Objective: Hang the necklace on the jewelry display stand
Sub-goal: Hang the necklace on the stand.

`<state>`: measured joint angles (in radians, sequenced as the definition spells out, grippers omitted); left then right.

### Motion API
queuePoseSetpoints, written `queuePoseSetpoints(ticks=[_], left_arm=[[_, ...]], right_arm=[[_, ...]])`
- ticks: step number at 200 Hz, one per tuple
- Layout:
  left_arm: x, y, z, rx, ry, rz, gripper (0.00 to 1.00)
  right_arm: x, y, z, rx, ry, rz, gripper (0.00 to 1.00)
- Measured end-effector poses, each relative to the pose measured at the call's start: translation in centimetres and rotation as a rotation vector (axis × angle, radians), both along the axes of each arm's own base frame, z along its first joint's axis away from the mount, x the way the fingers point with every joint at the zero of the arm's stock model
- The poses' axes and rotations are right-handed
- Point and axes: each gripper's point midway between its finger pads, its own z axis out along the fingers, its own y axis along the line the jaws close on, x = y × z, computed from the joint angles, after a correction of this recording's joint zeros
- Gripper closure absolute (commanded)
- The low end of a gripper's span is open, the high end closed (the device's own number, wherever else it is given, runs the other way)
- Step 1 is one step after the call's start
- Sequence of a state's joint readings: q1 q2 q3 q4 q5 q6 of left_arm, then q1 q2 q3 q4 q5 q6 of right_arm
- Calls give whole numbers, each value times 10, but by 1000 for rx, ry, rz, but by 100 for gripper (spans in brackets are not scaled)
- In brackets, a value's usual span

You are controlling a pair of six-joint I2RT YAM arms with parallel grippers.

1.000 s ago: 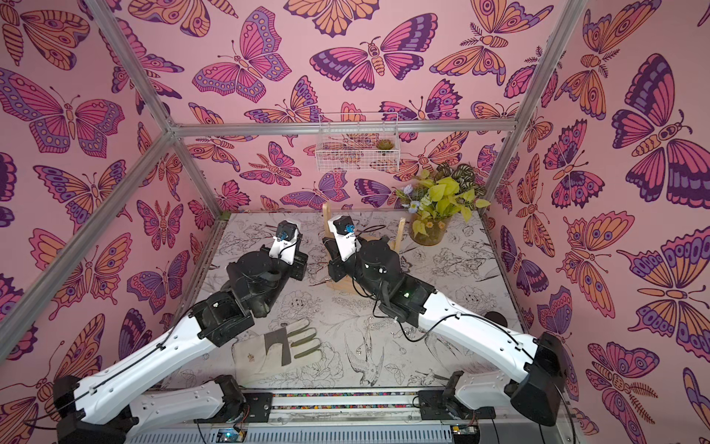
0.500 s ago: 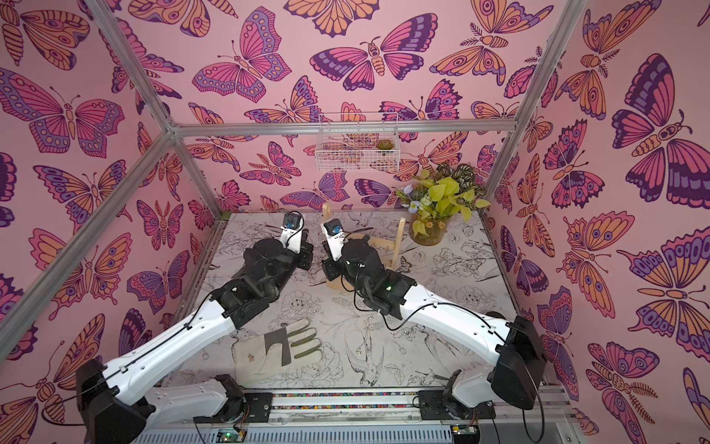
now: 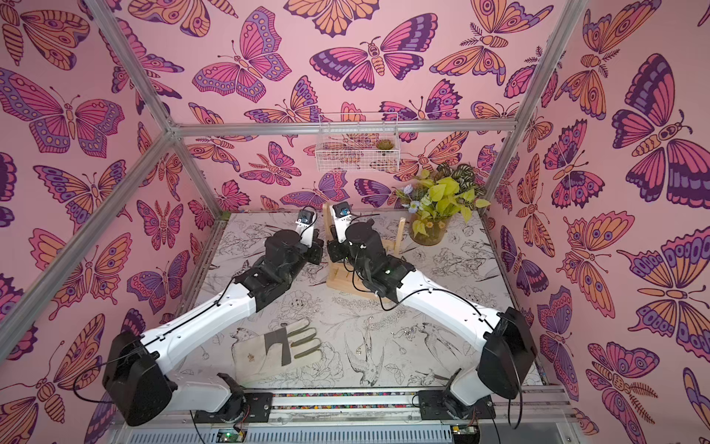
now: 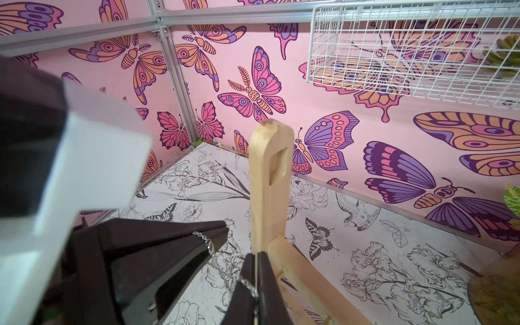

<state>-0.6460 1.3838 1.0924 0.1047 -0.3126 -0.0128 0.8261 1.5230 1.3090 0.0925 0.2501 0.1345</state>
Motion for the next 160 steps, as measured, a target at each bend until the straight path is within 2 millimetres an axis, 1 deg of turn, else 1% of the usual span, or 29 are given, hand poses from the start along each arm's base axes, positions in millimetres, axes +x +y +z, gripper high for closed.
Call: queuePoseSetpoints(ticks=[35, 61, 107, 127, 160], left_arm=[[9, 2, 3, -23, 0, 7, 100], [8, 0, 4, -35, 2, -5, 100], [3, -5, 8, -61, 9, -43, 100], [-2, -3, 17, -83, 1, -51, 100], [-10, -1, 35, -118, -31, -67, 100]], right_arm=[[9, 0, -8, -13, 15, -6, 92], [10, 1, -14, -25, 29, 1, 92], [7, 3, -17, -28, 44, 19, 92], [6, 3, -16, -21, 50, 23, 92], [3, 1, -8, 1, 44, 25, 92]])
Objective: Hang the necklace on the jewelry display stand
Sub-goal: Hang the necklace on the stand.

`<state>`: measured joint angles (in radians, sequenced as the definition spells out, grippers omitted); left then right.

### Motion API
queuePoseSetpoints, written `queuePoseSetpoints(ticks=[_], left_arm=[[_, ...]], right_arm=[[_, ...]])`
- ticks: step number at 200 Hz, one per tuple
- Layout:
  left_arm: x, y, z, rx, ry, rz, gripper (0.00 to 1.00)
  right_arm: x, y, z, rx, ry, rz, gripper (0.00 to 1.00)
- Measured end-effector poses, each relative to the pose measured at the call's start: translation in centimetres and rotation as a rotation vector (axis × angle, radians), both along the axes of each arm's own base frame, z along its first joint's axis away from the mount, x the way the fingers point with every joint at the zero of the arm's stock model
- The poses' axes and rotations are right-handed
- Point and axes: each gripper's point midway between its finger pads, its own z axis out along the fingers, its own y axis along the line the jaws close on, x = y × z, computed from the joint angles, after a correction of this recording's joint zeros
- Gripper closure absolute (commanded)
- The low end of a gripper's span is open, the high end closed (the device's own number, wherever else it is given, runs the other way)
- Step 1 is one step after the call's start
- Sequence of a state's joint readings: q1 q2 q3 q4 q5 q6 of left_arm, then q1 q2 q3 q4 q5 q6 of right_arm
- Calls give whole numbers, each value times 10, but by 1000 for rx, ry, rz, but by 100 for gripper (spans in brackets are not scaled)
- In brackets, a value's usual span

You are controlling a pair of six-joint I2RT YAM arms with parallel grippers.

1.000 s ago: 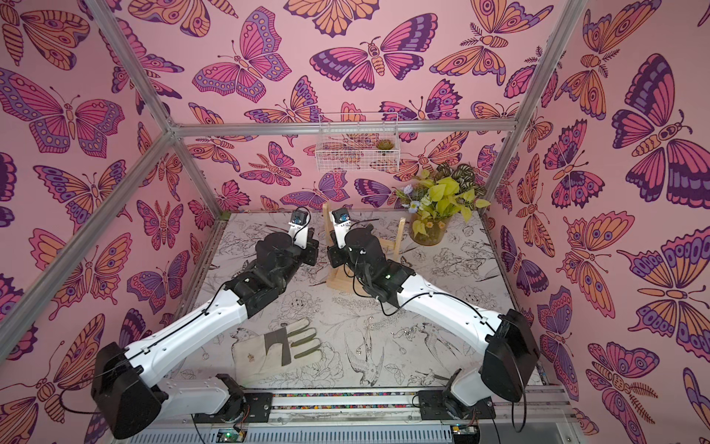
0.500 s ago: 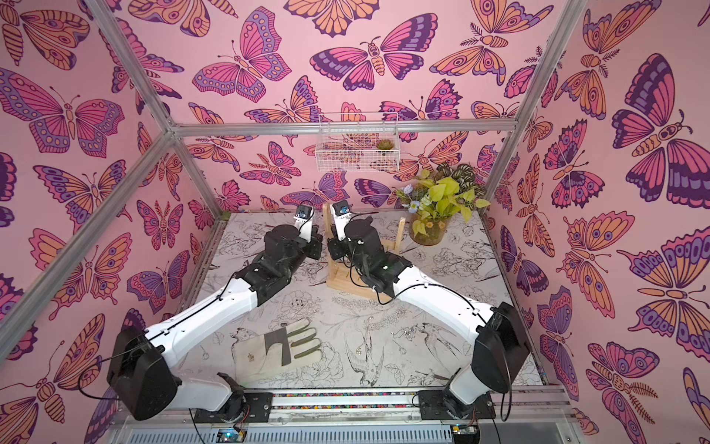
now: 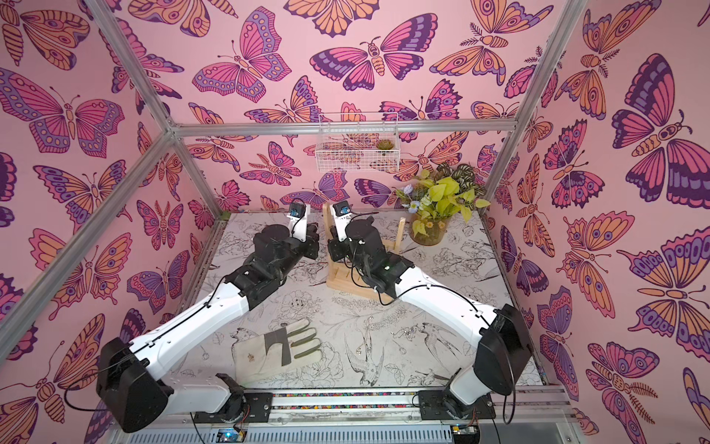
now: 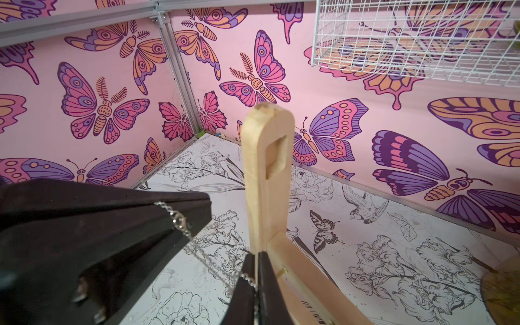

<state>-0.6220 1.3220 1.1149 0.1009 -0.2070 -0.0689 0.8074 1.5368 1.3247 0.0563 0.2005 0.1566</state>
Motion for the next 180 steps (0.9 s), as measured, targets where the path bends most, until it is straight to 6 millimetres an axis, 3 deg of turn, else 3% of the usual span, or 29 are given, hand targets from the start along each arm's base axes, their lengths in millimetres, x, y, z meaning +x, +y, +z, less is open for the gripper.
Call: queuePoseSetpoints(ticks=[180], left_arm=[[-9, -6, 3, -23, 18, -55, 100]], right_arm=[[-5, -3, 8, 32, 3, 6, 92]])
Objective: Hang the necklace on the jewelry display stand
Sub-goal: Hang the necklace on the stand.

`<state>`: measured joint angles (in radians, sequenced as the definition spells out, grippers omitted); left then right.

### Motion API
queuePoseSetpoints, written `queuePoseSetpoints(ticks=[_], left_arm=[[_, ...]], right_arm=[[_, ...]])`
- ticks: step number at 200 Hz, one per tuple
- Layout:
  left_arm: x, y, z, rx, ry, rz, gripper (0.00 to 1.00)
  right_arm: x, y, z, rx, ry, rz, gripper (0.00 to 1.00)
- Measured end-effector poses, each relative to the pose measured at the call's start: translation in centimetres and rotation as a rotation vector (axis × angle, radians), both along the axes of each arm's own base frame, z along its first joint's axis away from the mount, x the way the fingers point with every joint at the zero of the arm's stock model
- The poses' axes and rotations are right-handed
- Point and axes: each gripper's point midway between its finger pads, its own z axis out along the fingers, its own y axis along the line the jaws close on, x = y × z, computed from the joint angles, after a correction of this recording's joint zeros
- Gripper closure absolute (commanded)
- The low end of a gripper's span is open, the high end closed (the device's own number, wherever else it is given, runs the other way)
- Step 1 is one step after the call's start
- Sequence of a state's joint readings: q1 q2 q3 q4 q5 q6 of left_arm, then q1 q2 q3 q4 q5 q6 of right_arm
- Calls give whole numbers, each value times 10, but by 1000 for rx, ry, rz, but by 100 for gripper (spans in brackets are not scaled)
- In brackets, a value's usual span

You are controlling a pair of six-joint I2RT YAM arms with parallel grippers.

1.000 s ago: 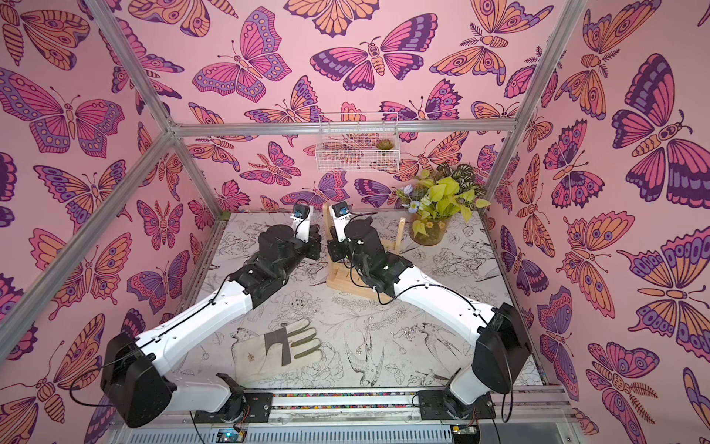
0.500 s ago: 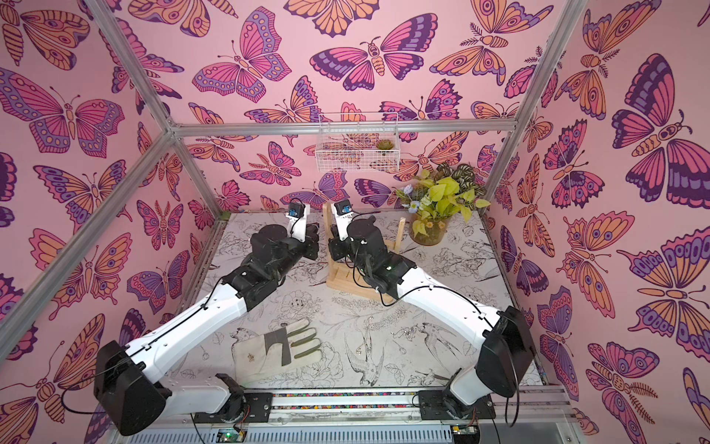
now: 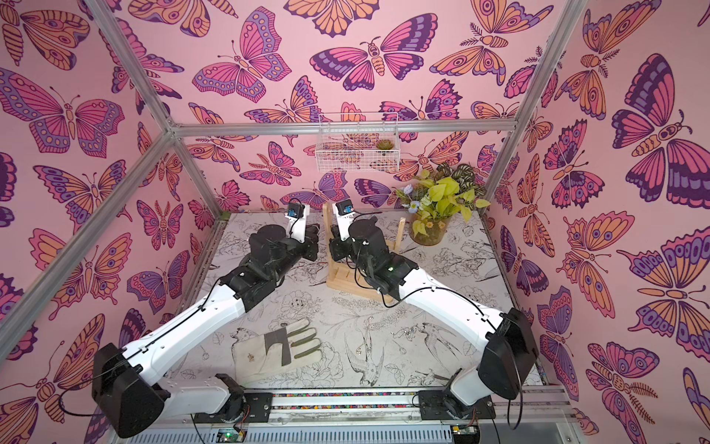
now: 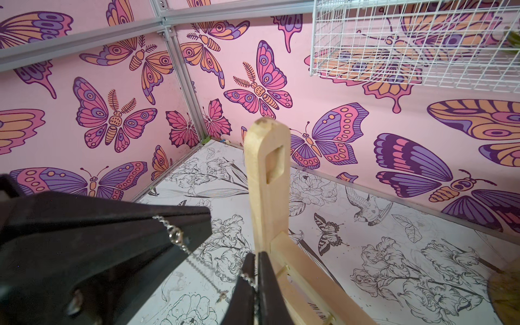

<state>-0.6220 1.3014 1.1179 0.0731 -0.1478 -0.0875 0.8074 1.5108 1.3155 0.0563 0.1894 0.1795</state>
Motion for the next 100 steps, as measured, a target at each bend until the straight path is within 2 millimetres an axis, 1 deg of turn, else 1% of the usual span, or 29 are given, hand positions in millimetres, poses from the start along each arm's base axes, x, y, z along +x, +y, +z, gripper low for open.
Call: queuePoseSetpoints(ticks=[37, 75, 100], left_arm=[[0, 0, 0, 1, 1, 0, 100], [3, -2, -7, 11, 15, 1, 100], [2, -2, -8, 13, 19, 0, 100]], right_arm=[[0, 0, 0, 0, 0, 0, 92], [0, 0, 0, 0, 1, -1, 92], [0, 0, 0, 2, 3, -1, 92]])
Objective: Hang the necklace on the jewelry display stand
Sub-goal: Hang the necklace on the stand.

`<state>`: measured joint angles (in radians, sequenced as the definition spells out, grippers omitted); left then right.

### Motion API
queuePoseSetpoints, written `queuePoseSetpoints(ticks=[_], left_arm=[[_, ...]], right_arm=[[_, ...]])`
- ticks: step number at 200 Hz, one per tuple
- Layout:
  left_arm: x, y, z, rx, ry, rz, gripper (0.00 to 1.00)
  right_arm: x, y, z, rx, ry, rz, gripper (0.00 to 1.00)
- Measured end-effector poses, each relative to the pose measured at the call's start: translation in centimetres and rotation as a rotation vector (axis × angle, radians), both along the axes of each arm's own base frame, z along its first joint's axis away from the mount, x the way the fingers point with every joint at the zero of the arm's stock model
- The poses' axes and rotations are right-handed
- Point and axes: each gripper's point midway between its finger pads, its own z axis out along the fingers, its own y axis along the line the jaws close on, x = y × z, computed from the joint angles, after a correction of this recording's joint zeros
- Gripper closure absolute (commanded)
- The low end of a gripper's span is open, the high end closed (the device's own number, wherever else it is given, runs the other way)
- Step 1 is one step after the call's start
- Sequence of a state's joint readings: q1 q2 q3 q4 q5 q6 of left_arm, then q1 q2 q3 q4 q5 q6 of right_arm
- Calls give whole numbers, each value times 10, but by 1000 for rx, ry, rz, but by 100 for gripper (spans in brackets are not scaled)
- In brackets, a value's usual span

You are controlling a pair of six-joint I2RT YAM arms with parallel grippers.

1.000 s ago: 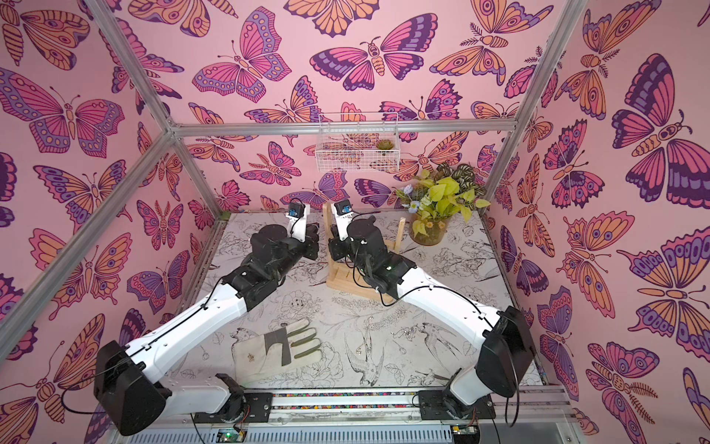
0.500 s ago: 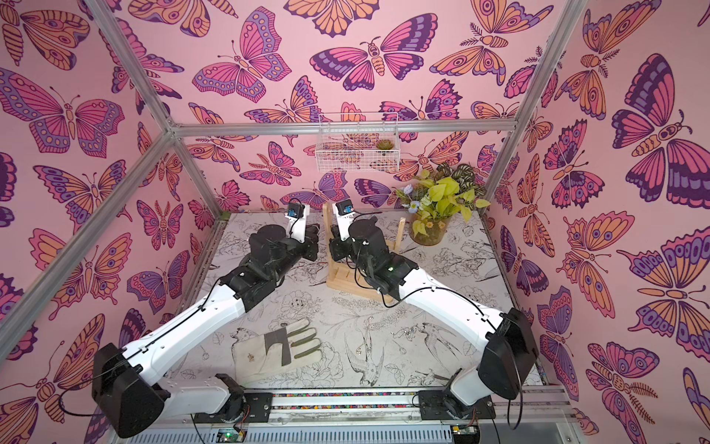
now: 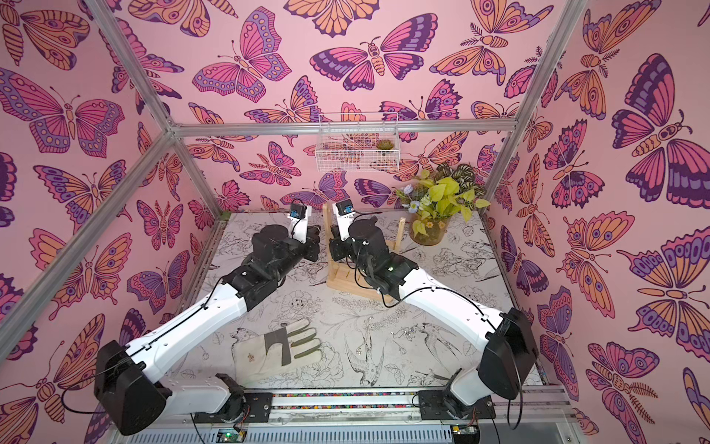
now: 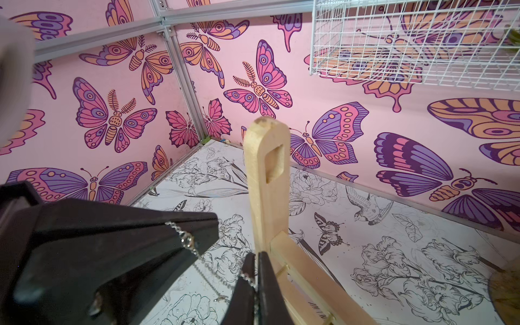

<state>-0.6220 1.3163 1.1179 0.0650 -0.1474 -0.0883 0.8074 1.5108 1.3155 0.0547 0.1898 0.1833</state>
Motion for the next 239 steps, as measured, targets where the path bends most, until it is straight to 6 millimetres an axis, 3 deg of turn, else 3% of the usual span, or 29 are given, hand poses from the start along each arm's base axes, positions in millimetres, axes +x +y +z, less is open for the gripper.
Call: queuePoseSetpoints(ticks=[30, 72, 119, 153, 206, 239], left_arm=[[-5, 1, 1, -4, 12, -11, 100], [-19, 8, 25, -46, -25, -24, 100], [-20, 8, 24, -52, -17, -24, 100], [-15, 5, 15, -40, 2, -22, 100], [-1, -5, -19, 5, 66, -20, 100], [1, -6, -22, 9, 70, -18, 100]], right_arm=[[-2, 1, -3, -3, 12, 10, 92], [-4, 2, -12, -5, 40, 22, 92], [-6, 2, -16, -3, 53, 26, 92], [-6, 2, -19, -7, 58, 24, 92], [-4, -1, -29, -23, 67, 7, 92], [1, 0, -32, -21, 64, -6, 92]])
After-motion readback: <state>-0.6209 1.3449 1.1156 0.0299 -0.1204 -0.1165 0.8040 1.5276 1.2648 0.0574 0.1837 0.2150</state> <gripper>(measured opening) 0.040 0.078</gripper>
